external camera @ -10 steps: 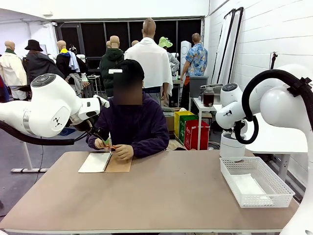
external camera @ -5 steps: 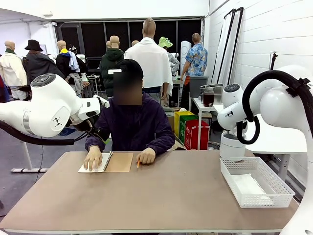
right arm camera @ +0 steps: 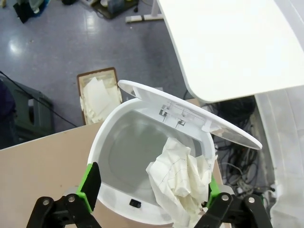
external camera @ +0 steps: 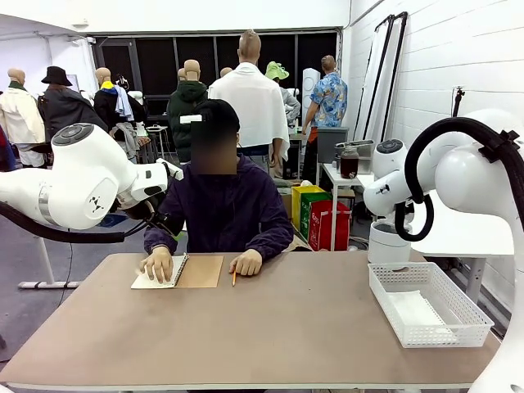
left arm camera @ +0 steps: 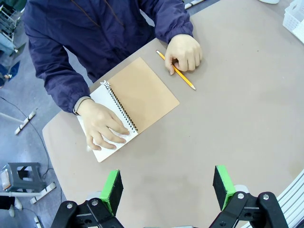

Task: Sort the paper based on its condition.
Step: If a person hands you a paper, place it in the Organizing basket , and if it's crumpled, put it in the Trash can.

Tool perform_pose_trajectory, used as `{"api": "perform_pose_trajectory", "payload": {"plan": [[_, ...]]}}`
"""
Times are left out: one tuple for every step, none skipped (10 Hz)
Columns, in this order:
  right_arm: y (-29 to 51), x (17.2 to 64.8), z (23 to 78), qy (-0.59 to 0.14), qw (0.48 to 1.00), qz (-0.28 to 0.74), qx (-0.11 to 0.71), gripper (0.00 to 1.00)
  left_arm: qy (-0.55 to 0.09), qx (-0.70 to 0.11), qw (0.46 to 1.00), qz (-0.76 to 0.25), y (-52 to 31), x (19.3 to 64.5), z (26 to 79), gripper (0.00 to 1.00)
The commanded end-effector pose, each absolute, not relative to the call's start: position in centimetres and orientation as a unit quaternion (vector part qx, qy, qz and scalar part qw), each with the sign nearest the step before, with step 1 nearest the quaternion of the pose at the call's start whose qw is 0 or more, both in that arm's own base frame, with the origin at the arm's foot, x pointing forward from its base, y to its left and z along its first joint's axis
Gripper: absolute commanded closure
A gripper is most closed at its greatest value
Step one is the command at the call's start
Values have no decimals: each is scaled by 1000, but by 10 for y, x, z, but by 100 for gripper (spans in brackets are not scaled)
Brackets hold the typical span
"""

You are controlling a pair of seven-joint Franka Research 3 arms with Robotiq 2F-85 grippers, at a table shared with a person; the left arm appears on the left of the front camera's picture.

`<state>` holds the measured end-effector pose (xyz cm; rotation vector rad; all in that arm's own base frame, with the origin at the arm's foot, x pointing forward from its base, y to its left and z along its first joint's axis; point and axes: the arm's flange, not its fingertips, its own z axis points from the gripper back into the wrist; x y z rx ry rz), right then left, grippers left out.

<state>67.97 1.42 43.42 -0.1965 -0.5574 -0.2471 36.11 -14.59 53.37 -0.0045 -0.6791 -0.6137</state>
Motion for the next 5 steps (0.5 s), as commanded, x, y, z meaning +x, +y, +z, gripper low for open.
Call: {"api": "perform_pose_trajectory", "payload": {"plan": [[18,680,432,-287,946,-124,-83,0,-326,-3,898,-295,-145,363,534,0],[19,682,429,-298,943,-120,-84,0,-326,-3,898,-295,-145,363,534,0],[21,681,429,-308,940,-115,-88,0,-326,-3,898,-295,-145,363,534,0],[21,681,429,-317,937,-115,-95,0,-326,-3,898,-295,-145,363,534,0],[21,680,429,-328,932,-111,-106,0,-326,-3,898,-295,-145,363,534,0]]}}
